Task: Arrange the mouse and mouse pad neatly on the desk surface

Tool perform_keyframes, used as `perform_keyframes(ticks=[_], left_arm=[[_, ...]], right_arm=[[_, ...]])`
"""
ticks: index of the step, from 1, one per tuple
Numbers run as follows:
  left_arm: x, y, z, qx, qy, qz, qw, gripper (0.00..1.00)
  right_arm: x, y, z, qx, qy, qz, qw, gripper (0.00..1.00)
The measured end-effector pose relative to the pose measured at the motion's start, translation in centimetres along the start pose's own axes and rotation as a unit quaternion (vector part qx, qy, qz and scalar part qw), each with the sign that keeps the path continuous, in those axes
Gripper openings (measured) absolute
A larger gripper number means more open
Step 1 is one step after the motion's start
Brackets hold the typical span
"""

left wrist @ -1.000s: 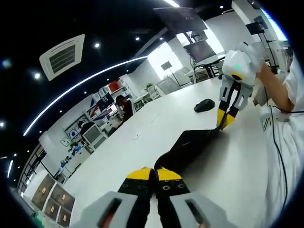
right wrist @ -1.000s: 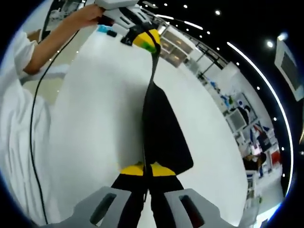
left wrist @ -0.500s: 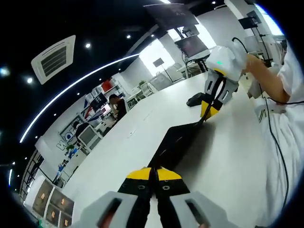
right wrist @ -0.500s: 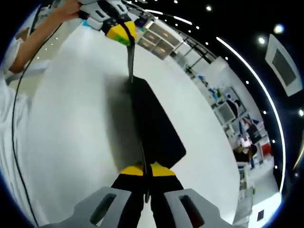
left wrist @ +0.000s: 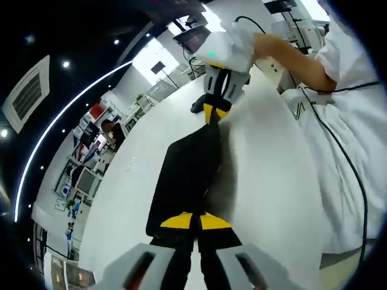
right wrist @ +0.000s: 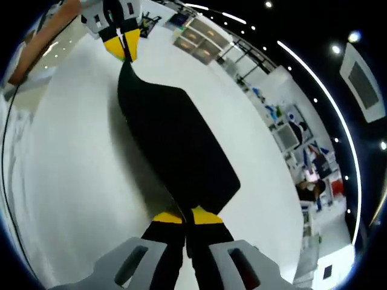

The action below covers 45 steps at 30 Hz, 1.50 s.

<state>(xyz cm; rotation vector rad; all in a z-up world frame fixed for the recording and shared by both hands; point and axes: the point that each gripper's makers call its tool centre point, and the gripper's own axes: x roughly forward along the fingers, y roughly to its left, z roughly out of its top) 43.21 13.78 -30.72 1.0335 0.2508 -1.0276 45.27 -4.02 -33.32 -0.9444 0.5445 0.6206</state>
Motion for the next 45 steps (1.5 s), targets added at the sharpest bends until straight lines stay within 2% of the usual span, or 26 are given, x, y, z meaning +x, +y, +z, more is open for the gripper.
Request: perform_keyframes(ticks=[8,17,25,37,45], left_arm=[[1.0,-0.1,-0.9,0.017,0.036,0.010,0.9992,0.03],[1.8,0.7,-1.0,0.021,0.042,0.036,0.9983,0.03],[2.0,1.2,-1.8,0.013,0.041,0.034,0.9985,0.03],[2.1,1.7,-2.3,0.012,0.044,0.038,0.9982,0.04],[2.2,2.0,-3.5,0.014,0.062,0.038,0.9973,0.07]], right_arm=[[0.2,0.1,0.2,-0.008,-0.003,0.004,1.0000,0.02],[1.6,-0.6,0.1,-0.019,-0.015,-0.004,0.9997,0.02],[1.8,-0.8,0.2,-0.024,-0.015,-0.010,0.9996,0.02],[2.1,-0.3,-0.3,-0.029,-0.006,0.000,0.9996,0.04],[1.9,-0.1,-0.4,-0.029,-0.001,0.002,0.9996,0.07]])
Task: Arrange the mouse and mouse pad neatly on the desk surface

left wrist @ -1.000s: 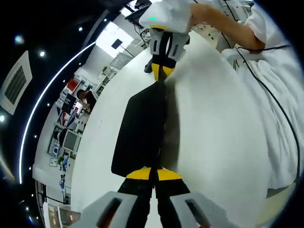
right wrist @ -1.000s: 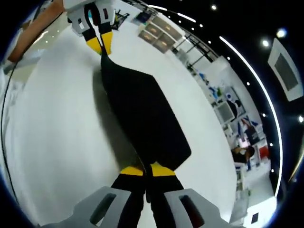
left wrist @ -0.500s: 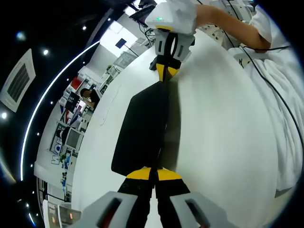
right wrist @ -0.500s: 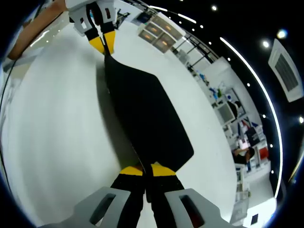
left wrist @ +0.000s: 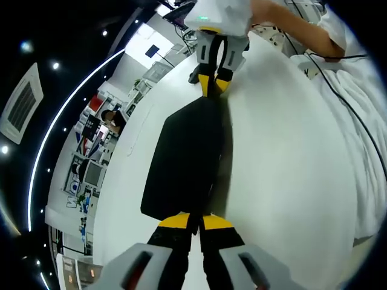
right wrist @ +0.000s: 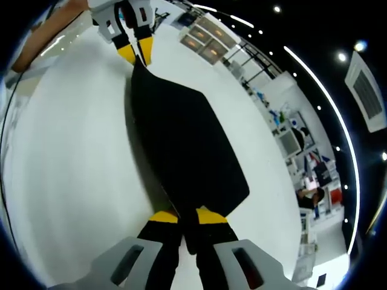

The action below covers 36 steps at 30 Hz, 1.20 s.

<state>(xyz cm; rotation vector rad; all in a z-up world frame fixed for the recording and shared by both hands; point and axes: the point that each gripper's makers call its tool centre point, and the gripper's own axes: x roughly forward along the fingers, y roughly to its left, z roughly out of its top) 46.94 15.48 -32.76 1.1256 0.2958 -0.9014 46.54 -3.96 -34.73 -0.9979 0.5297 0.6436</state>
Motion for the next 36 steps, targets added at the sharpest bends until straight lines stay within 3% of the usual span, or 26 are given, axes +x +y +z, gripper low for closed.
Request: perform_keyframes(ticks=[14,20,25,32,36], left_arm=[[-0.5,-0.2,-0.4,0.012,0.018,-0.003,0.9997,0.18],[-1.0,-0.9,-0.8,0.024,0.032,-0.013,0.9991,0.26],[-1.5,-0.9,-0.1,0.021,0.027,-0.008,0.9994,0.28],[-2.4,-0.8,0.5,0.010,0.012,-0.006,0.9999,0.31],[-3.0,-0.8,1.3,-0.001,-0.002,0.000,1.0000,0.38]], right_arm=[[-1.3,0.2,-0.2,0.009,0.002,0.008,0.9999,0.18],[-2.4,0.5,-0.1,0.016,0.002,0.014,0.9998,0.32],[-3.4,1.1,0.2,0.012,-0.004,0.024,0.9996,0.41],[-4.9,1.2,1.5,0.009,-0.035,0.026,0.9990,0.42],[-5.6,0.8,1.9,0.015,-0.052,0.023,0.9983,0.42]])
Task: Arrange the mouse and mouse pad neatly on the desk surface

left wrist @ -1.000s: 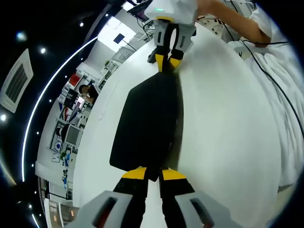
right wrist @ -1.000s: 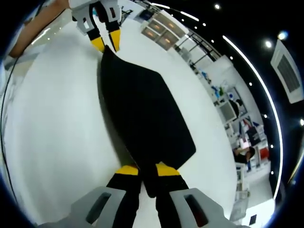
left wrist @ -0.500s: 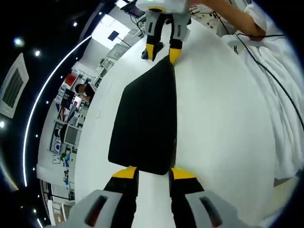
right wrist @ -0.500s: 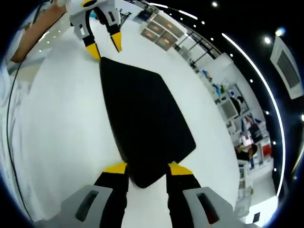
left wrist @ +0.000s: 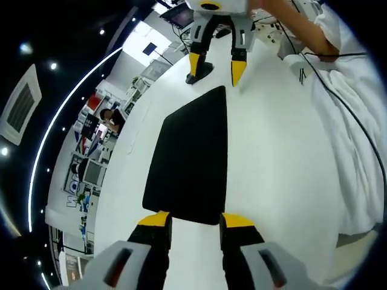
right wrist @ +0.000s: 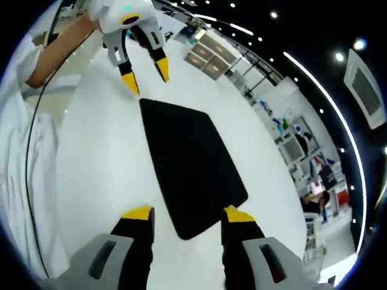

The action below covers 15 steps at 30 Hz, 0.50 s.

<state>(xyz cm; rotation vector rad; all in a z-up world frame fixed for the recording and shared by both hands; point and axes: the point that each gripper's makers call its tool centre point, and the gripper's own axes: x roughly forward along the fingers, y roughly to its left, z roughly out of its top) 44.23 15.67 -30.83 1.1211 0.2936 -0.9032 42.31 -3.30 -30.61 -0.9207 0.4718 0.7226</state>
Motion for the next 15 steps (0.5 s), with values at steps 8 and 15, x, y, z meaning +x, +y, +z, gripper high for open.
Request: perform_keyframes(ticks=[8,15], left_arm=[[-1.2,2.6,1.3,-0.090,-0.060,0.034,0.9935,0.45],[-3.0,4.9,2.1,-0.192,-0.142,0.035,0.9705,0.45]], right_arm=[[-1.9,-2.0,2.1,0.058,-0.082,-0.021,0.9948,0.42],[-4.4,-4.3,3.9,0.120,-0.167,-0.036,0.9780,0.41]])
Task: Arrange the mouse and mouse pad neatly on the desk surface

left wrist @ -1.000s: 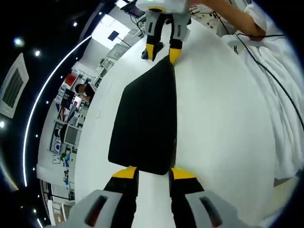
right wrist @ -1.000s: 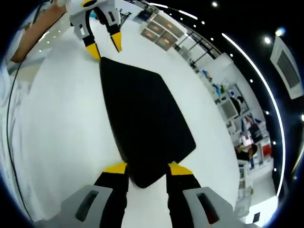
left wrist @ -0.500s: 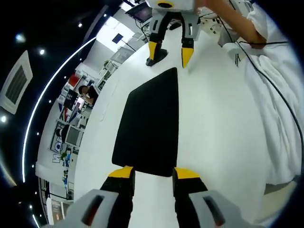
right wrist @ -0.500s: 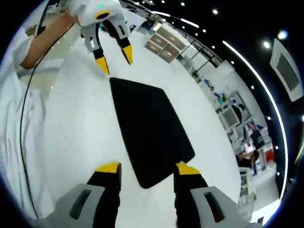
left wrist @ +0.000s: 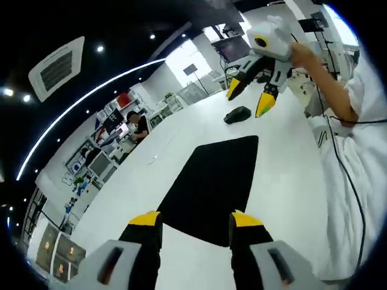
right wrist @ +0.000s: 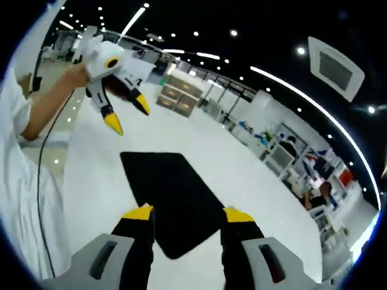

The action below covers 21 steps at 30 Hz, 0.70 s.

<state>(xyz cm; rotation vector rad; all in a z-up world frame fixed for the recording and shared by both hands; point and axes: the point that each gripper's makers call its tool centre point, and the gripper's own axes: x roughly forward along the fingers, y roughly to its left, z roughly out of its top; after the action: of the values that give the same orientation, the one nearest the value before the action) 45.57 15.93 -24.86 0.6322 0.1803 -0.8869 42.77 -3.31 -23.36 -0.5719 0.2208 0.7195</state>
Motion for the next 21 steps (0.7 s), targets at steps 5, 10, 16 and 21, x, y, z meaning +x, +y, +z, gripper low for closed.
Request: perform_keyframes(ticks=[5,10,16,21], left_arm=[[-0.9,1.0,1.3,-0.044,-0.047,-0.002,0.9979,0.45],[-2.2,2.0,2.5,-0.083,-0.091,-0.007,0.9923,0.46],[-3.0,2.3,3.4,-0.110,-0.123,-0.014,0.9863,0.47],[-3.8,2.8,4.2,-0.141,-0.150,-0.018,0.9784,0.47]], right_arm=[[-1.8,-0.1,2.0,0.042,-0.065,0.022,0.9968,0.42],[-2.6,-0.5,2.3,0.061,-0.083,0.031,0.9942,0.42],[-3.8,-1.7,3.6,0.105,-0.133,0.033,0.9850,0.44],[-4.9,-2.1,4.4,0.123,-0.163,0.039,0.9782,0.46]])
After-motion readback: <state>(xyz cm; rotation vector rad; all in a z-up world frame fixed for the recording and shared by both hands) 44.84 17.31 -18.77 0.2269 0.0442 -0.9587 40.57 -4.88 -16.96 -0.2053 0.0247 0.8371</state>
